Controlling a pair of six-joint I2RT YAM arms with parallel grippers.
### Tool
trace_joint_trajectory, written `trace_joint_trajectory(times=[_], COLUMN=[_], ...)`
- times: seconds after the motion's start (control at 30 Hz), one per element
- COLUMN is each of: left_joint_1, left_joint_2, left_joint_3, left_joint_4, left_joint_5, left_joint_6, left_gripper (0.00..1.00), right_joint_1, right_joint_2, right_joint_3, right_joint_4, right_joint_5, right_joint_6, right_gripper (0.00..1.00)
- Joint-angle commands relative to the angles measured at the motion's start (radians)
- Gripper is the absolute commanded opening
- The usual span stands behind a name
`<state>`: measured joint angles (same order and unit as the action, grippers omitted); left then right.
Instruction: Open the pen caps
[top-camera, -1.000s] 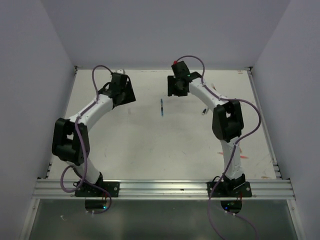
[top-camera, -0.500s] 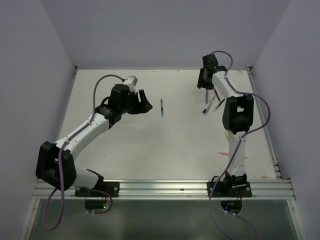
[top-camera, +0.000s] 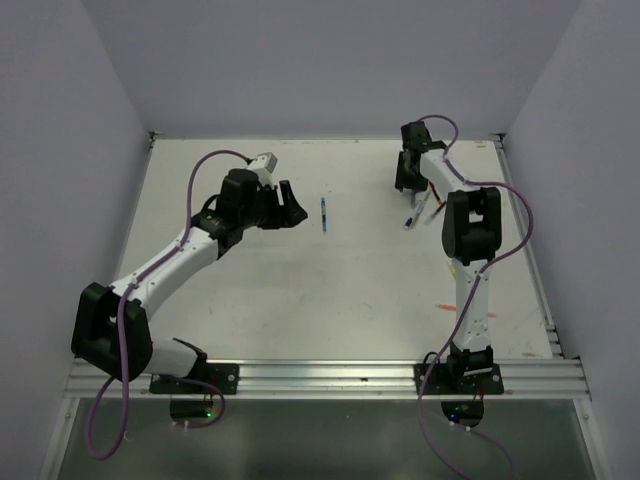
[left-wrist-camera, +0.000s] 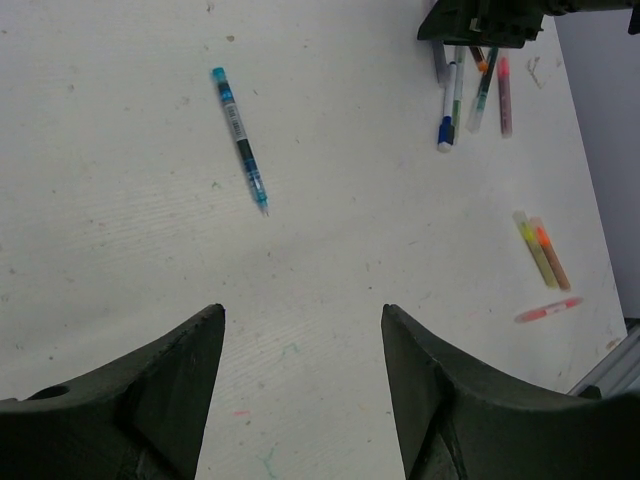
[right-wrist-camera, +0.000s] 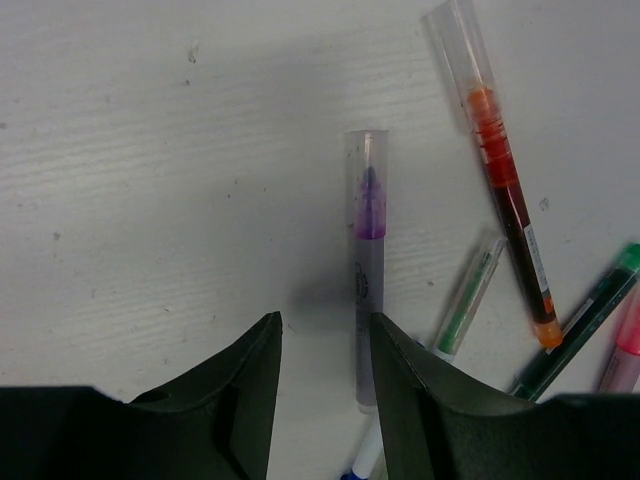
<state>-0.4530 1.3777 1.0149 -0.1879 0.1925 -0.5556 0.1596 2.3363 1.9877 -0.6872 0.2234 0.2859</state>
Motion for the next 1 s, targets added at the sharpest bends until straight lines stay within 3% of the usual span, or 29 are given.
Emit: trace_joint_trajectory(times=[0.0,0.33,0.6,0.7,0.83,0.97], left_joint_1=[0.000,0.000,0.000,0.000,0.002,0.002], left_joint_2=[-0.006,-0.012,-0.005,-0.005,0.000,0.004], left_joint_3=[-0.016,-0.024,-0.032,-0.026,0.002,0.028], left_joint_4=[0.041,0.039,0.042,0.050,0.042,0.050], left_joint_5=[0.028,0.025,0.030,0.039,0.042,0.061], left_joint_6=[0.019,0.022,0.016,0.011,0.005,-0.027], left_gripper=[0.68,0.68,0.67,0.65,0.64,0.63], right_joint_1=[-0.011,-0.019,-0.015,-0.006,0.056,0.112], right_joint_2=[-0.043,-0.017,-0.009,-0.035,-0.133,-0.317], right_joint_3=[-0.020,-0.059,-0.076,-0.053,-0.053,-0.255], right_joint_4=[0.008,0.025,0.083,0.100,0.091,0.191], right_joint_5=[0.044,0.021,-0.031,-0.151,-0.219,-0.393], right_joint_6=[-0.031,-0.034,-0.039,-0.040,-0.034,0.041], right_gripper=[0.45,0.40,0.08,0.00,0.00,0.00])
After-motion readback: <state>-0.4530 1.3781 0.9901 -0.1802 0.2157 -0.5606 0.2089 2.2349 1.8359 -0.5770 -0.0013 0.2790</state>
